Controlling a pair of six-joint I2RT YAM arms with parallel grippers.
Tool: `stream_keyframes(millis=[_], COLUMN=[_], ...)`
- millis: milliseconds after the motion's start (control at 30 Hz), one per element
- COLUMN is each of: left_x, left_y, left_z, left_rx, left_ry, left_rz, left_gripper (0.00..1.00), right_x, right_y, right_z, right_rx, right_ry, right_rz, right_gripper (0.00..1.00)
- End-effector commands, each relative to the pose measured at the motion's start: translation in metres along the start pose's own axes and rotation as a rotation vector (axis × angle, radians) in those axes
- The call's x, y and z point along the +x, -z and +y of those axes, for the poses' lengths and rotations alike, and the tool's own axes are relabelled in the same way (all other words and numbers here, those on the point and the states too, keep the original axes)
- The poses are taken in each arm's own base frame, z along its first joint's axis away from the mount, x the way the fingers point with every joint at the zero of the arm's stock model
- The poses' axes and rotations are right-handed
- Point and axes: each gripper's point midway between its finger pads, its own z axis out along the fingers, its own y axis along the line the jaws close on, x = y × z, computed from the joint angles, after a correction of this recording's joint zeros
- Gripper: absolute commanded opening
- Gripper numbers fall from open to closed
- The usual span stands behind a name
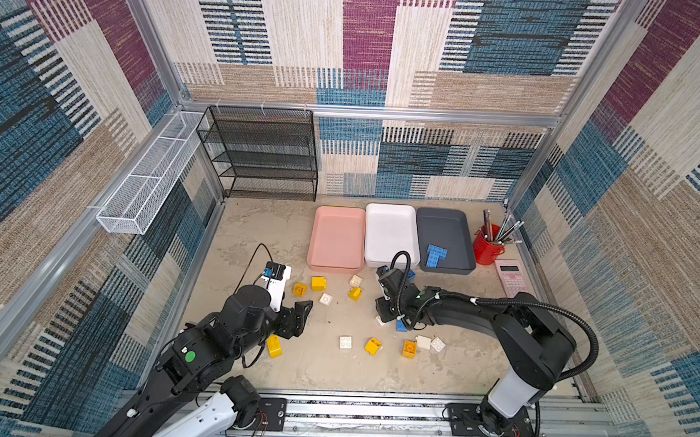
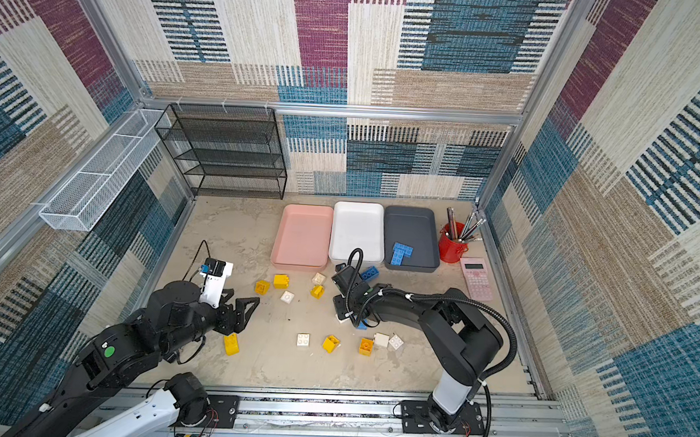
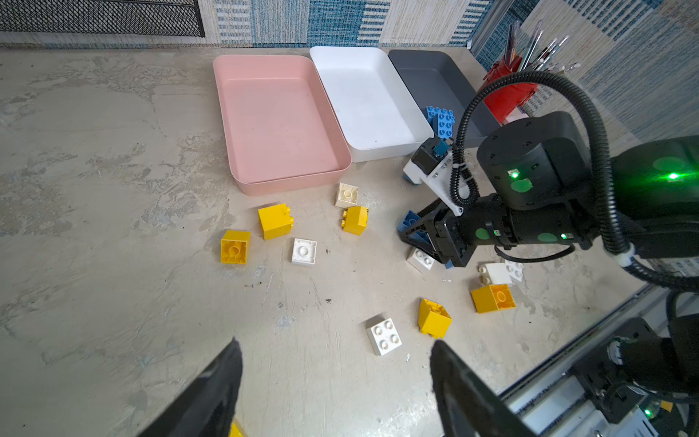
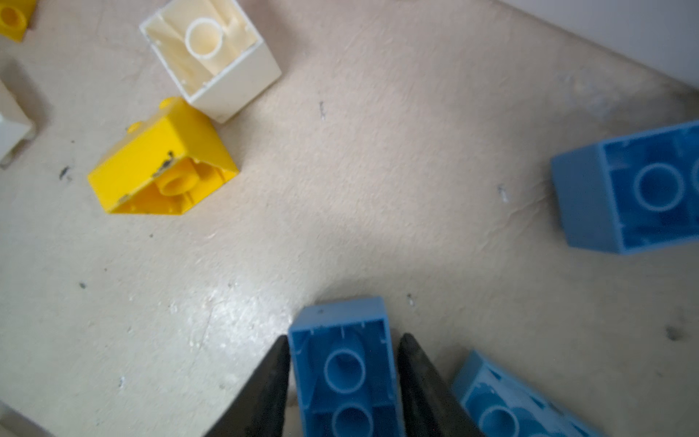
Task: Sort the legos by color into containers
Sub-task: 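Withdraw the left gripper while the right gripper grasps another blue brick, then carry the blue brick with the right gripper into the grey tray and release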
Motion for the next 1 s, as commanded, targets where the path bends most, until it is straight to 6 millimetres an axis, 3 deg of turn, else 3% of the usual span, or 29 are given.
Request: stream_keyframes(millis=[0, 333, 733, 967], left_x=[0.002, 0.003, 0.003, -0.008], left_y=[-0.001, 0.0, -0.005, -0.013], left_z=[0.002, 0.003, 0.003, -0.004], left_rx=[-0.009, -0.01, -0.022, -0.012], left_ry=[-0.021, -0.019, -0.022, -0.022], left_rz=[0.008, 0.007, 0.017, 0.023], left_gripper=[0.79, 0.79, 0.79, 0.79], right_x=[-0.002, -0.016, -0.051, -0.078], right_y=[0.0, 0.012, 0.05, 0.079], right_z=[0.0, 0.001, 0.001, -0.021], right_rx=[0.001, 0.002, 0.003, 0.005], right_ry=[-0.017, -0.041, -0.074, -0.125], right_rz=[-0.006, -0.046, -0.147, -0.199], right_gripper=[0.44, 0.34, 0.28, 0.26])
